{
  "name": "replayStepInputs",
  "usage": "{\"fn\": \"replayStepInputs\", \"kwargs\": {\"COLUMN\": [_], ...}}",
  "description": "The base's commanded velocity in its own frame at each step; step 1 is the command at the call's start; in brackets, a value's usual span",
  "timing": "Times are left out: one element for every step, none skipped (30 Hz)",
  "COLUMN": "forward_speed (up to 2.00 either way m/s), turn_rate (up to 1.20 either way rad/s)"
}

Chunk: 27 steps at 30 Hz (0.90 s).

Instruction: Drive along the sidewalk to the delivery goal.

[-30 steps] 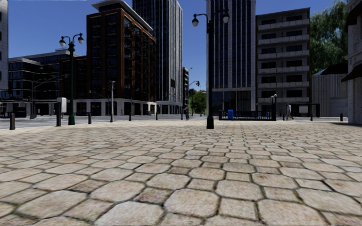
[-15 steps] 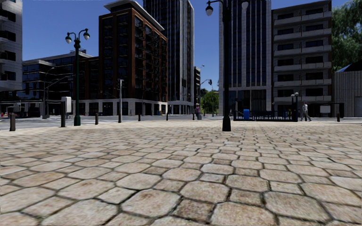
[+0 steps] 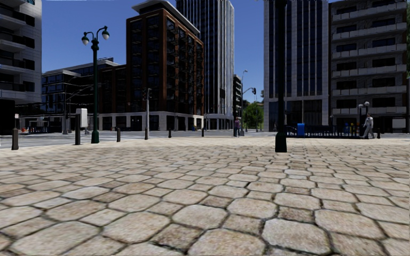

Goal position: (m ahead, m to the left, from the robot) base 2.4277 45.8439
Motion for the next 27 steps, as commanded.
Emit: {"fn": "replayStepInputs", "kwargs": {"forward_speed": [2.0, 2.0, 2.0, 2.0, 2.0, 2.0, 2.0, 2.0, 2.0, 2.0, 2.0, 2.0, 2.0, 2.0, 2.0, 2.0, 2.0, 2.0, 2.0, 2.0, 2.0, 2.0, 2.0, 2.0, 2.0, 2.0, 2.0], "turn_rate": [0.27, 0.27, 0.27, 0.27, 0.27, 0.27, 0.27, 0.27, 0.27, 0.27, 0.27, 0.27, 0.27, 0.27, 0.27, 0.27, 0.27, 0.27, 0.27, 0.27, 0.27, 0.27, 0.27, 0.27, 0.27, 0.27, 0.27]}}
